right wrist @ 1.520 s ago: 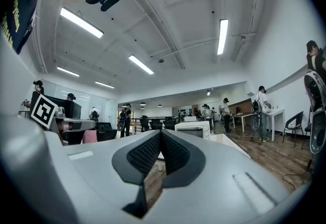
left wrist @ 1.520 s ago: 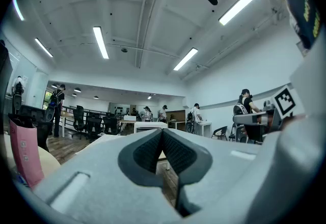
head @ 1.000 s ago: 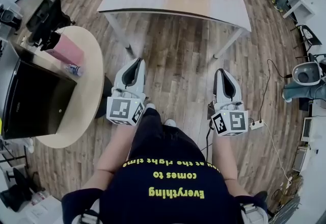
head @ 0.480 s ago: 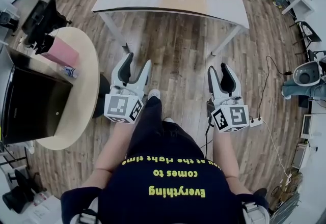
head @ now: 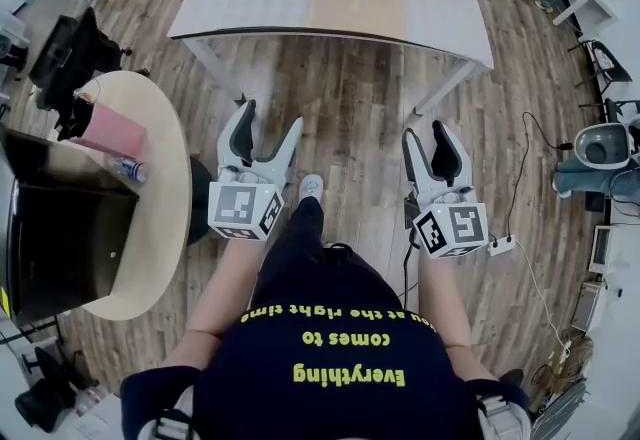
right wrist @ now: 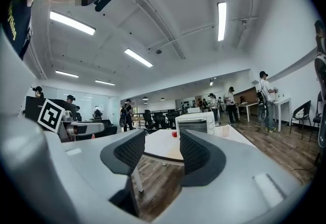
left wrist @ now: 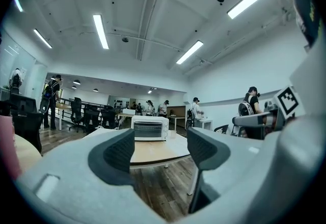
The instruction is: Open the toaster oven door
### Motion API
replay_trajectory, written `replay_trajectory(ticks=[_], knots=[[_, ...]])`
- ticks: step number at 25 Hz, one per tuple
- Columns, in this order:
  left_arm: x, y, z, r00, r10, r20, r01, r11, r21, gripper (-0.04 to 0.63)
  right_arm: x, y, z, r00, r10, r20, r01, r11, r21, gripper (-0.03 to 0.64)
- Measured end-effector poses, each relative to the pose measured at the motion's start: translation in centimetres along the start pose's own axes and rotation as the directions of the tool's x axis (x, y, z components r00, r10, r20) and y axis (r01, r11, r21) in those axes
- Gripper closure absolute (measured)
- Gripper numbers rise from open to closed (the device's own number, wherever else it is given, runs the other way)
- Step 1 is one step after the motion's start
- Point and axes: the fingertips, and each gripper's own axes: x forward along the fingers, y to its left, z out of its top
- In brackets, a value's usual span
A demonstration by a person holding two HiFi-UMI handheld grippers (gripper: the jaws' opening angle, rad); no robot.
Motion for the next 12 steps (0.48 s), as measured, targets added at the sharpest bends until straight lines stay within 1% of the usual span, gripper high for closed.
replay_trajectory(ticks=[8, 12], knots=[[10.8, 6.3, 0.4, 0.999, -0.04, 0.001, 0.04, 0.999, -0.014, 0.268, 10.7, -3.3, 0.6, 0.999, -0.041, -0.02, 0.041, 0.999, -0.011, 0.399], [16.2, 9.5, 1.7, 0.998, -0.065, 0.022, 0.065, 0.998, 0.003, 0.268, 16.3, -5.2, 1.7, 0.997, -0.075, 0.003, 0.075, 0.997, -0.005, 0.397]])
